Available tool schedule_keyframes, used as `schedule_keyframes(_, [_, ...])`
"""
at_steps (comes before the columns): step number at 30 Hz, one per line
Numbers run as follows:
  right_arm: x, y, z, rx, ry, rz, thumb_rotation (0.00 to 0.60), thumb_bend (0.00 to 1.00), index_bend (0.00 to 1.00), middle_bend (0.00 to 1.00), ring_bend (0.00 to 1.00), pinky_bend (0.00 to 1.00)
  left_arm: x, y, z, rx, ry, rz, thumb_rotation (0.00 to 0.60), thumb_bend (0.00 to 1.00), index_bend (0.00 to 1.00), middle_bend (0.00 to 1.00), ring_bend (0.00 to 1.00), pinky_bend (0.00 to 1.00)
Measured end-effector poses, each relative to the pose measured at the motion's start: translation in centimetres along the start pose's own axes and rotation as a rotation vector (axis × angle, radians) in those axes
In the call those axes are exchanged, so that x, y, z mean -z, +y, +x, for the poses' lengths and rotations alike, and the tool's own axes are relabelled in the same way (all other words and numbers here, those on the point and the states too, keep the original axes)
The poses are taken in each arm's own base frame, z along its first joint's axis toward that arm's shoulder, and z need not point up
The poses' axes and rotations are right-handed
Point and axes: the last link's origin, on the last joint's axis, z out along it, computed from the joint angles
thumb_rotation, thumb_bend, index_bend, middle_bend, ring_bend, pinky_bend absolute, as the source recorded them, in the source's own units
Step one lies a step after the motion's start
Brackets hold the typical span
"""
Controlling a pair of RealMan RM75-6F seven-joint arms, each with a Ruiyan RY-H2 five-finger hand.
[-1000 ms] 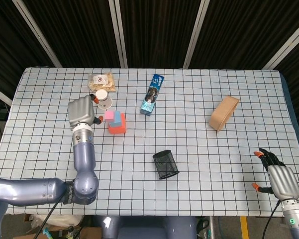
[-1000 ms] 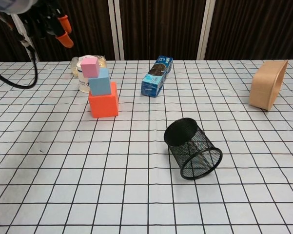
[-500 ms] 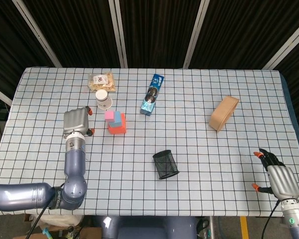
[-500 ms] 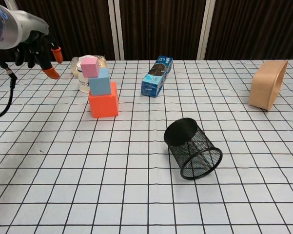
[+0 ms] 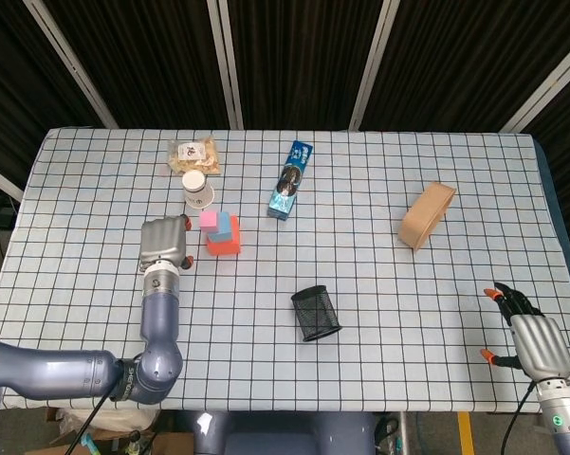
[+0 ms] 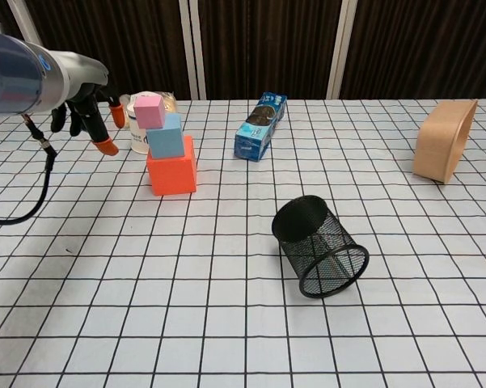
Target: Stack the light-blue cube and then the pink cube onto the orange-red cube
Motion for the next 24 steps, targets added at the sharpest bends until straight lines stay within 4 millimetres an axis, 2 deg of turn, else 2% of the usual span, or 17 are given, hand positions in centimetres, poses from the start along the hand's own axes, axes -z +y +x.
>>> schedule_keyframes(10, [0.0, 0.0, 0.0, -0.002, 0.002, 0.003, 0.6, 0.14, 0.19, 0.11, 0.13, 0.35, 0.2, 1.0, -0.6, -0.008, -0.006, -0.009, 0.6, 0.31, 0.3, 0.84, 0.68, 0.71])
schedule_keyframes(24, [0.0, -0.1, 0.0, 0.001, -0.001, 0.005, 0.6, 0.14, 0.19, 0.11, 0.13, 0.35, 0.1, 1.1, -0.9, 0.011, -0.019, -0.023, 0.6, 0.32, 0.28, 0.84, 0.68, 0.71])
